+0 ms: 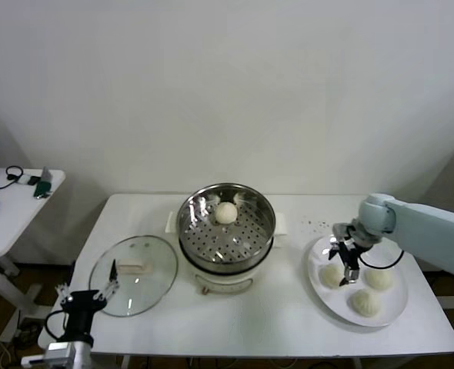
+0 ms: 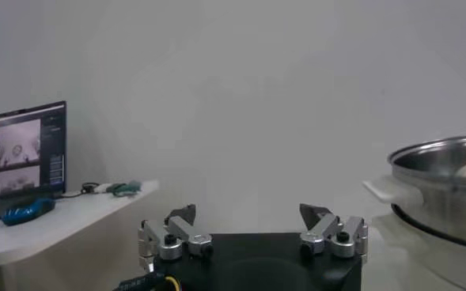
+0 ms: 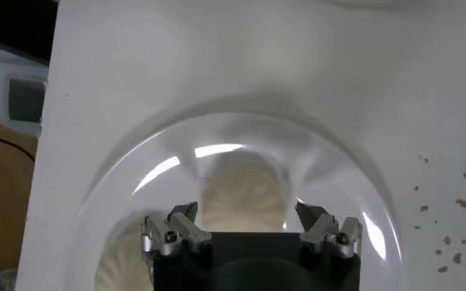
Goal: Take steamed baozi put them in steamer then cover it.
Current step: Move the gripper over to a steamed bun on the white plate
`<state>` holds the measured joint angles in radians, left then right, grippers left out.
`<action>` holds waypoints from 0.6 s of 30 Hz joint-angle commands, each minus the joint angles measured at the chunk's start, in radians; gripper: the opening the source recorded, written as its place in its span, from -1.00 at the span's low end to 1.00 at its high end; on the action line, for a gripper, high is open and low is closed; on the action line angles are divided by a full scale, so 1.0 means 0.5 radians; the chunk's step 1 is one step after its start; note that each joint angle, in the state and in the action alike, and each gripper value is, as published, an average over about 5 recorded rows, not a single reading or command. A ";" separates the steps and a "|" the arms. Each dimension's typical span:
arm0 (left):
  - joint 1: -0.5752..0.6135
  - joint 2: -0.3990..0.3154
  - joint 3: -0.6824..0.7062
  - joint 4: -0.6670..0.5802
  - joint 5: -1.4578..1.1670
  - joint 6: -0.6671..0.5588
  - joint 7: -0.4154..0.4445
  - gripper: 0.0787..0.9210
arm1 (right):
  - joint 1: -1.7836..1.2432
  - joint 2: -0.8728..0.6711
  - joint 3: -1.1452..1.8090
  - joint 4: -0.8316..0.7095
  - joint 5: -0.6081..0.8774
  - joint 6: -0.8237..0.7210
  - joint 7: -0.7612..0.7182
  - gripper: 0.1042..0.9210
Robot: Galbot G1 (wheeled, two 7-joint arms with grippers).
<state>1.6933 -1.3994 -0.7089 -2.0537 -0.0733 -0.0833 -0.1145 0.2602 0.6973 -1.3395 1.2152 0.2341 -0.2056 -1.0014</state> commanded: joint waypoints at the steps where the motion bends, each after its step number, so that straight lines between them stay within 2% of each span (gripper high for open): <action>1: 0.006 -0.003 0.004 0.006 0.005 -0.006 -0.002 0.77 | -0.103 0.005 0.075 -0.034 -0.059 -0.002 0.005 0.76; 8: 0.006 -0.007 0.009 0.005 0.012 -0.006 -0.002 0.77 | -0.128 0.014 0.098 -0.044 -0.076 0.025 0.002 0.76; 18: 0.007 -0.013 0.018 -0.004 0.015 -0.004 -0.002 0.77 | -0.131 0.002 0.123 -0.049 -0.078 0.042 0.007 0.53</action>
<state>1.6972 -1.4037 -0.7014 -2.0522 -0.0664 -0.0863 -0.1152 0.2047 0.6999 -1.2886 1.1926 0.1990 -0.1892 -0.9983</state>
